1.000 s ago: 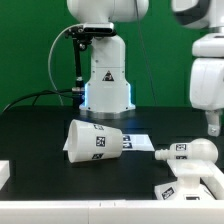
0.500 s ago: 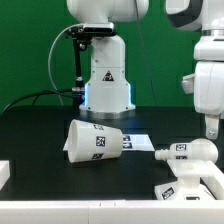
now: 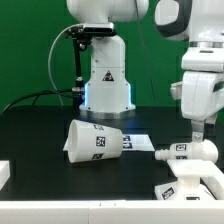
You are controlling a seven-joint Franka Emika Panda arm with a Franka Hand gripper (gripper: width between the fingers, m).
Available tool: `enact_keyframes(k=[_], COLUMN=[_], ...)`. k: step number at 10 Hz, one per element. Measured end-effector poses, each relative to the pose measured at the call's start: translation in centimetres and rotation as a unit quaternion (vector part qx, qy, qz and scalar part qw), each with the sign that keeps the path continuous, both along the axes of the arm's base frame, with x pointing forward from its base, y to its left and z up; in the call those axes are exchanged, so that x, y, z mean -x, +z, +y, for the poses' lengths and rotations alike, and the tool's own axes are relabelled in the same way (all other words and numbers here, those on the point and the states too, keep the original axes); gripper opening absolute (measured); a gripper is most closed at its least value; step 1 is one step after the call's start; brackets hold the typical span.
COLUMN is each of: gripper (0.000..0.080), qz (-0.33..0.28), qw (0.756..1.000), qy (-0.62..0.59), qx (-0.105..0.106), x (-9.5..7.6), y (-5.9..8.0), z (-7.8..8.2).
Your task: Assemble lamp
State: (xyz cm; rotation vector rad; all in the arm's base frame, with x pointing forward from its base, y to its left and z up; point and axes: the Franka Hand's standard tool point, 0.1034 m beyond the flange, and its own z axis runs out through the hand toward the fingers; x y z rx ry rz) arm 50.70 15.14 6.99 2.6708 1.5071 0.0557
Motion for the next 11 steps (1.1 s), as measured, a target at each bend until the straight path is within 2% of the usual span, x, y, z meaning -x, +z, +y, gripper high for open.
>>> enact_keyframes(k=[2,4,8,9,10,11], gripper=[0.0699,0.0699,0.0699,0.0699,0.0699,0.0699], qz=[0.001,-0.001,0.006,0.018,0.047,0.073], qw=[1.000,0.999,0.999,0.999,0.997,0.994], qy=[0.001,0.041,0.041,0.035,0.021,0.012], qx=[0.000,0.006,0.013,0.021,0.049,0.084], x=[0.1,1.9,2.1,2.5,3.1,2.7], y=[-0.1,-0.8,-0.8,-0.9,-0.9,-0.4], z=[0.1,1.6,1.7,1.8,1.8,2.0])
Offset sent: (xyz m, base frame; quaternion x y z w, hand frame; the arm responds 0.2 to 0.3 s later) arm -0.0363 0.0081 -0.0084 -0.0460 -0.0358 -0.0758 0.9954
